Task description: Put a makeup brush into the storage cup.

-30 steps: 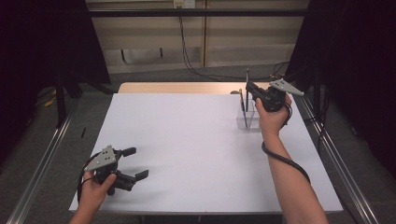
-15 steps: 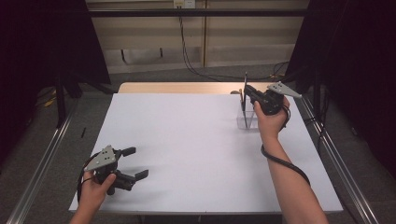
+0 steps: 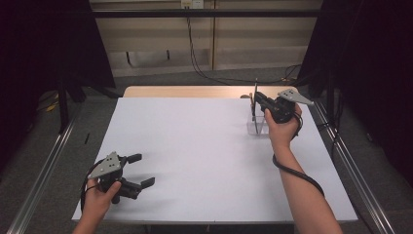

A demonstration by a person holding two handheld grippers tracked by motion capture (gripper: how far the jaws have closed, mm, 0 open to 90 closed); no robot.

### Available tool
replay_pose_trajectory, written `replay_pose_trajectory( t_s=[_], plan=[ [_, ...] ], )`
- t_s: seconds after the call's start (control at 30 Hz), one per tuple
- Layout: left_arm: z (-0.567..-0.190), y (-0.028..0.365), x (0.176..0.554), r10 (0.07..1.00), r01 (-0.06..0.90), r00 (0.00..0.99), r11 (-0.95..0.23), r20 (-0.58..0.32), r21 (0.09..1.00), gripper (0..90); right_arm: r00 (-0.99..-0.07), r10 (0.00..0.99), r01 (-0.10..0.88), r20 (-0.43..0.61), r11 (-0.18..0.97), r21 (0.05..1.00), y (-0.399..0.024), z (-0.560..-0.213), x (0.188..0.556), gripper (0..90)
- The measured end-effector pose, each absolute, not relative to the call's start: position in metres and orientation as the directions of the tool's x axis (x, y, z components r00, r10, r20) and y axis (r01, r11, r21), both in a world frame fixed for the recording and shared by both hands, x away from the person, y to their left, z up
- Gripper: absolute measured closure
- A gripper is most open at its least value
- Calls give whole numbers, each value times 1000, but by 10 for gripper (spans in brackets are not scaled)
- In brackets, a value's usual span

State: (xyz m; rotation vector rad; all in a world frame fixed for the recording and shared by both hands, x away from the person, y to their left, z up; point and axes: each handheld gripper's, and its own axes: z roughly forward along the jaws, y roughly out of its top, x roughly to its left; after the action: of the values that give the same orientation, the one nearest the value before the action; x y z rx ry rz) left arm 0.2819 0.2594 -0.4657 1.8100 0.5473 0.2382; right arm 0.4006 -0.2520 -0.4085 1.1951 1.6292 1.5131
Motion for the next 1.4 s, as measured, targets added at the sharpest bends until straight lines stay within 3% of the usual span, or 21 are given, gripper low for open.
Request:
replay_pose_trajectory(
  t_s=[0.2, 0.23, 0.33, 0.7, 1.4],
  plan=[
    [-466, 261, 281, 484, 247, 867, -217, -116, 944, 0, -410, 901, 210, 142, -58, 976, -252, -409, 398, 838],
    [-467, 261, 281, 484, 247, 867, -220, -114, 944, 0, -416, 897, 215, 150, -64, 975, -252, -409, 396, 815],
    [-468, 262, 281, 486, 253, 865, -214, -122, 944, 0, -410, 896, 226, 172, -83, 971, -251, -410, 395, 634],
    [-466, 262, 280, 486, 248, 866, -219, -115, 944, 0, -429, 886, 235, 177, -80, 969, -250, -413, 386, 401],
    [-465, 259, 280, 477, 248, 871, -215, -120, 945, 0, -517, 844, 237, 144, -20, 971, -243, -407, 369, 216]
  ],
)
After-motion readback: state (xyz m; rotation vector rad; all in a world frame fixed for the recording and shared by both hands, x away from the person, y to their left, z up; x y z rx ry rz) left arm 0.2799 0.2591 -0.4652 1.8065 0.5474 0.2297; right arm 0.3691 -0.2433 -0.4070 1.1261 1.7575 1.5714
